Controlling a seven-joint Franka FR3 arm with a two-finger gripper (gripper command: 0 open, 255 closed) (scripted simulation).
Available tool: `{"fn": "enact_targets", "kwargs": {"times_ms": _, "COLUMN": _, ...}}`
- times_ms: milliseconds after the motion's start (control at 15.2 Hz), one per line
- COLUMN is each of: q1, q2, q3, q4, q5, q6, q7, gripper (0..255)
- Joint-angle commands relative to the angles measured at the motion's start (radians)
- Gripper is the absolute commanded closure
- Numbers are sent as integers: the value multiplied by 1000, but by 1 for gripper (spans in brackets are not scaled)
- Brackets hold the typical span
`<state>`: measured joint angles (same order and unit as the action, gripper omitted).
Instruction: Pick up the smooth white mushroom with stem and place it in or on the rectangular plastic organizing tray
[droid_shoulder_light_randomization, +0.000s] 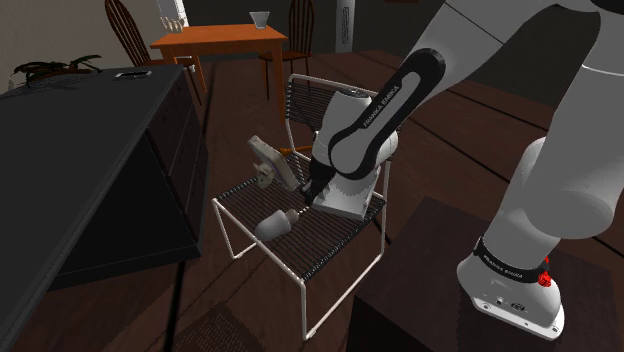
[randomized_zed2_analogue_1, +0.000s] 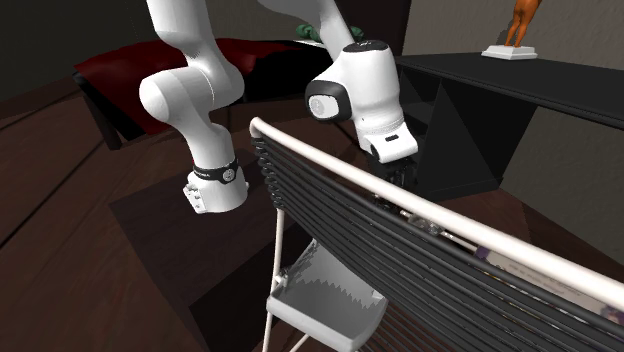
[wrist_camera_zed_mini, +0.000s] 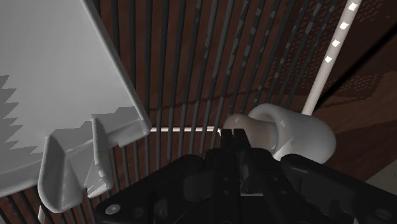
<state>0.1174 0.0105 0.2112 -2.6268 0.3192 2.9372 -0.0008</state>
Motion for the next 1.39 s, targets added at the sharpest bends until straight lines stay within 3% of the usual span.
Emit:
{"fn": "enact_targets", "kwargs": {"times_ms": 0, "q1": 0, "q2": 0, "q3": 0, "q4": 0, "q5": 0, "q6": 0, "q7": 0, "gripper": 255}}
{"fn": "enact_targets", "kwargs": {"times_ms": 198, "q1": 0, "q2": 0, "q3": 0, "q4": 0, "q5": 0, "q6": 0, "q7": 0, "gripper": 255}}
{"fn": "enact_targets", "kwargs": {"times_ms": 264, "q1": 0, "q2": 0, "q3": 0, "q4": 0, "q5": 0, "q6": 0, "q7": 0, "gripper": 0}}
{"fn": "enact_targets", "kwargs": {"times_ms": 594, "q1": 1, "q2": 255, "q3": -6, "q4": 443, "q5": -301, "q6": -468, "q7": -331, "gripper": 0}}
{"fn": "enact_targets", "kwargs": {"times_ms": 924, "q1": 107, "q2": 552, "q3": 37, "q4": 875, "q5": -553, "q6": -869, "q7": -652, "gripper": 0}}
{"fn": "enact_targets", "kwargs": {"times_ms": 1320, "q1": 113, "q2": 585, "q3": 27, "q4": 854, "q5": -569, "q6": -822, "q7": -655, "gripper": 0}}
